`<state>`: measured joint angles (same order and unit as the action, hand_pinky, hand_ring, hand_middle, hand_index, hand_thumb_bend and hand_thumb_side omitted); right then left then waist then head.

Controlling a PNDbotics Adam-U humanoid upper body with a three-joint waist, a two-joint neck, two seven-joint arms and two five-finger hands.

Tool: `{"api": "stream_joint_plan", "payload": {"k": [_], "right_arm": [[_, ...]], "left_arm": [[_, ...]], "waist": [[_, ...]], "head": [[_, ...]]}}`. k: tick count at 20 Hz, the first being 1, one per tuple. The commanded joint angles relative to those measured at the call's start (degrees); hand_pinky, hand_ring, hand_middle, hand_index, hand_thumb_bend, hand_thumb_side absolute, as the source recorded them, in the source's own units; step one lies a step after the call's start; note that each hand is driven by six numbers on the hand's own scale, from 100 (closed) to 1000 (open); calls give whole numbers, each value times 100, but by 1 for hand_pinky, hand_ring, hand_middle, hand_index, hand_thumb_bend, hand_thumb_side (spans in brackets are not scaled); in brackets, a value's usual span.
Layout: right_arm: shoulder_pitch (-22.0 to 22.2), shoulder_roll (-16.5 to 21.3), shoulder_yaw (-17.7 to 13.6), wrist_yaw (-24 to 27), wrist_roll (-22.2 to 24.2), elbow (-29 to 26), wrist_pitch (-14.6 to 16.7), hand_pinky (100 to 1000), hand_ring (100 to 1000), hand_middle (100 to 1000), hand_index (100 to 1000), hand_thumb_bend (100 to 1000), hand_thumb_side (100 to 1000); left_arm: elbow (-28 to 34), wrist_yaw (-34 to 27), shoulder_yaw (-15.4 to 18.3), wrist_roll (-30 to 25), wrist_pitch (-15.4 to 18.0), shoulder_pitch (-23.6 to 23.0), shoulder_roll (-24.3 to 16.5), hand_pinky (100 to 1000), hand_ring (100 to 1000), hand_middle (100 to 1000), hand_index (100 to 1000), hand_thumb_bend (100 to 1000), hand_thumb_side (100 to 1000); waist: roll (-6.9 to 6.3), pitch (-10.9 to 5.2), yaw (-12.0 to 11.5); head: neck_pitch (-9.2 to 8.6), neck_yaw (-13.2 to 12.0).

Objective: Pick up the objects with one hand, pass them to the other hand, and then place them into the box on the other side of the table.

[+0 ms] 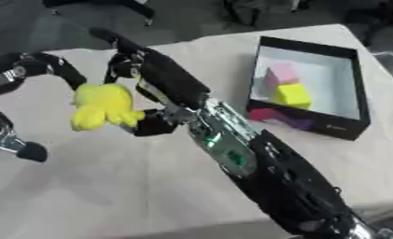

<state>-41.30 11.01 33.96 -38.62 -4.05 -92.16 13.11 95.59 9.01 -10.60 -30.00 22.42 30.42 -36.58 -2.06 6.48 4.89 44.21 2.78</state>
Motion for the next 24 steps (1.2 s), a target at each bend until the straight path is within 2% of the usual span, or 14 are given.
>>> {"api": "stream_joint_plan", "payload": {"k": [1, 5, 7, 10, 12, 15, 20, 23, 24], "right_arm": [[-105, 113, -69, -65, 41, -196, 49, 838, 740, 1000, 224, 100, 100], [-126, 224, -131, -43, 44, -245, -12, 834, 737, 1000, 225, 100, 100], [-147, 389, -258, -1, -42, -173, -140, 832, 734, 1000, 231, 100, 100], [-185, 776, -592, 54, -280, 141, -464, 825, 723, 1000, 237, 100, 100], [-176, 1048, -931, 103, -590, 546, -773, 821, 715, 1000, 234, 100, 100], [-161, 1374, -1617, 34, -1215, 1514, -1317, 813, 701, 1000, 231, 100, 100], [-308, 1493, -2718, -87, -2230, 3567, -1895, 800, 688, 1000, 251, 100, 100], [-446, 1578, -3211, -167, -2829, 4592, -2220, 802, 698, 1000, 341, 100, 100], [-485, 1619, -3322, -221, -2981, 4842, -2332, 804, 705, 1000, 402, 197, 100]], "left_arm": [[-248, 54, 376, 507, -106, 117, -193, 738, 692, 711, 845, 733, 648], [-675, -52, 826, 1265, -418, 279, -240, 731, 685, 702, 834, 699, 631], [-776, -203, 1084, 1592, -559, 286, -324, 721, 672, 686, 823, 644, 606], [-723, -471, 1459, 1961, -713, 99, -514, 707, 642, 656, 812, 592, 589], [-544, -579, 1719, 2132, -766, -194, -619, 704, 634, 647, 809, 580, 580], [-184, -581, 2100, 2380, -859, -819, -606, 704, 632, 641, 805, 566, 580], [310, -513, 2631, 2663, -1053, -1678, -168, 700, 625, 629, 799, 551, 578], [481, -489, 2891, 2821, -1225, -2005, 170, 698, 621, 621, 795, 545, 578], [519, -483, 2962, 2865, -1282, -2080, 264, 697, 620, 620, 795, 542, 578]], "waist": [[6, -114, -17], [38, -119, -31], [48, -120, -44], [52, -116, -82], [50, -111, -127], [39, -107, -233], [25, -102, -414], [8, -102, -496], [7, -103, -516]], "head": [[-9, 88], [-9, 228], [-9, 313], [-9, 486], [-9, 629], [-9, 881], [-9, 1156], [-9, 1269], [-9, 1305]]}}
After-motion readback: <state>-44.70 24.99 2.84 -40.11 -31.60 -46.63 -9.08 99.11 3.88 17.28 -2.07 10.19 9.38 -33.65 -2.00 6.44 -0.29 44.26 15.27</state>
